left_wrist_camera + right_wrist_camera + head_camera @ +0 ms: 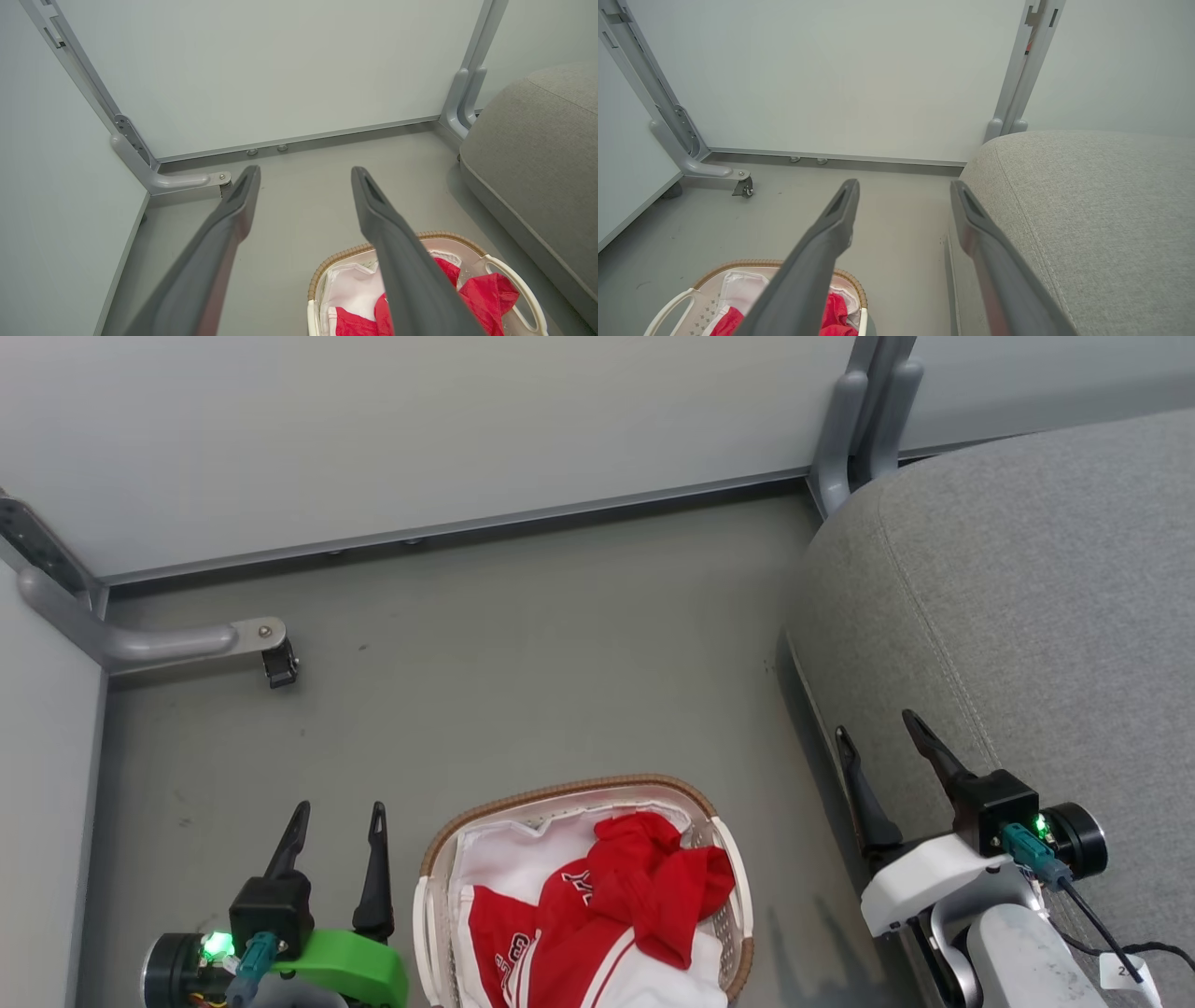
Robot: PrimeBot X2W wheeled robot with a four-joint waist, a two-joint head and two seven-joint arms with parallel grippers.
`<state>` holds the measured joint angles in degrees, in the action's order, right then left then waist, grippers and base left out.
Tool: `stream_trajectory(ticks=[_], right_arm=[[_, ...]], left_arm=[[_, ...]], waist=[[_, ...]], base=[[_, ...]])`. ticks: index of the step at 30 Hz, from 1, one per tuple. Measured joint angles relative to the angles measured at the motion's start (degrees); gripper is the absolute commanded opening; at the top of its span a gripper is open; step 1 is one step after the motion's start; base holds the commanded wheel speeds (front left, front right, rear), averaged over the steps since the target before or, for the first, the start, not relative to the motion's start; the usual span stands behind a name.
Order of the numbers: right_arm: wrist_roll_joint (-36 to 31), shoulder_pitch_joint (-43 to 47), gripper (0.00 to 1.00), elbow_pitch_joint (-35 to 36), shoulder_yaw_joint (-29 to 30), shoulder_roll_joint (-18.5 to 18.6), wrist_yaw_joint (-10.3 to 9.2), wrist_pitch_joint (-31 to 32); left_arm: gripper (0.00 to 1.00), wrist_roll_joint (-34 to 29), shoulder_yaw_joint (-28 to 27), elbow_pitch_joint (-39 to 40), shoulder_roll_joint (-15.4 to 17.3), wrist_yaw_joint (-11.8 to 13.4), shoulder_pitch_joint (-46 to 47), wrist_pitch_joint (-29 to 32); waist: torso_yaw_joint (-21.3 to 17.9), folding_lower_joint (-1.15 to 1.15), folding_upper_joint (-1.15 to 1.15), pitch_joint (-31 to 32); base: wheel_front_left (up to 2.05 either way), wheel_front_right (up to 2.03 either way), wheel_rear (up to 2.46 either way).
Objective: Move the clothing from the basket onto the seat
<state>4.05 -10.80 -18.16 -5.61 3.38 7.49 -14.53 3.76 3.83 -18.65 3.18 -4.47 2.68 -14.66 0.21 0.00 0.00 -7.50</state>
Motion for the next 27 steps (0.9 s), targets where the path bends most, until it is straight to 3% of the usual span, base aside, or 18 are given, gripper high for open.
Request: stream_trajectory(ticks=[27], right_arm=[[-1.71,-10.33,1.0,6.68,-1.71,0.13,0.01,-0.46]], left_arm=[[1.0,0.69,11.78,-11.31,-0.37,-2.86,13.61,-0.51]], waist=[[-3.03,0.01,0.0,-19.16]], base=[[0.0,0.0,0.0]])
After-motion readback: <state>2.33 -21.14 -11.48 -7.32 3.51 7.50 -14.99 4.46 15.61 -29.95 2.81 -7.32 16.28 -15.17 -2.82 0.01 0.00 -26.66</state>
